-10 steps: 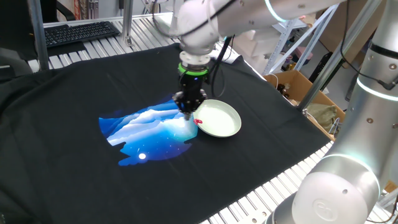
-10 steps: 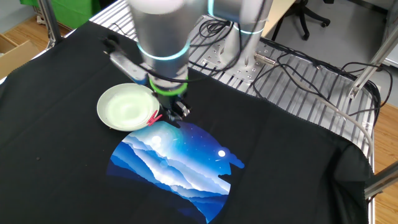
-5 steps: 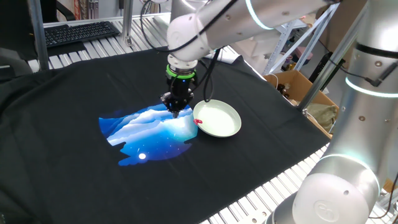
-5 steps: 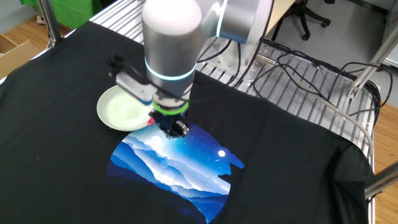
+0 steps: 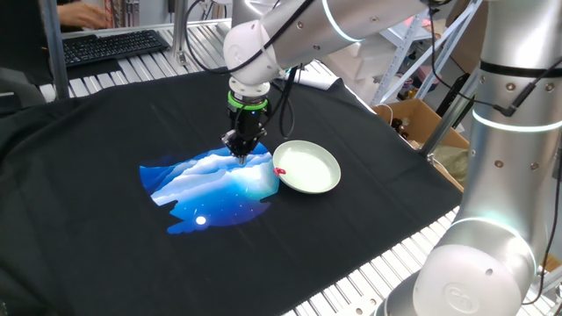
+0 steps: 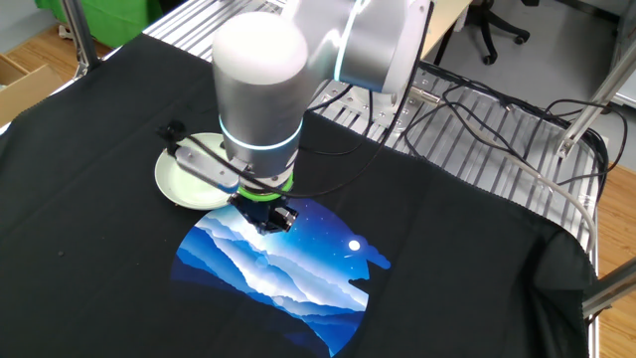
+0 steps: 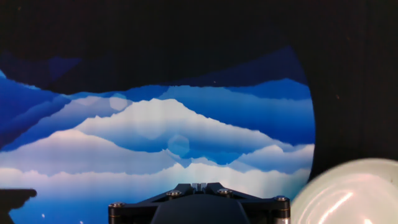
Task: Use a clamp
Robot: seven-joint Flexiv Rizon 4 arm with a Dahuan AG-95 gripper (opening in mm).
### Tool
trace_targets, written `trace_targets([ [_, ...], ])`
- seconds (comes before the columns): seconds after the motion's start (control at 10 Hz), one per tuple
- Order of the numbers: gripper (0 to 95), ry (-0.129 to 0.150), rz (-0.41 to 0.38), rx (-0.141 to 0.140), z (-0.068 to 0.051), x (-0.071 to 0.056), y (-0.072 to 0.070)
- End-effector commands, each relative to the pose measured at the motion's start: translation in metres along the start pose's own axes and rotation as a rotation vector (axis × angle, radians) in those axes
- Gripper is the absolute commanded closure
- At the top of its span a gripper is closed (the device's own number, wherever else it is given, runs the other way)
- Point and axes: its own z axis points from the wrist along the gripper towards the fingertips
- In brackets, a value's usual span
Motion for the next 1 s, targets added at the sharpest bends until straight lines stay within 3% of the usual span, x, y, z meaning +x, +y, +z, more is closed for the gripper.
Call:
trace_targets([
  [0.1, 95.0, -0.002, -0.051, 0.006, 0.0038, -0.0018, -0.0002],
  [1.0, 95.0, 0.008, -0.047, 0.023, 0.0064, -0.0026, 0.0002],
])
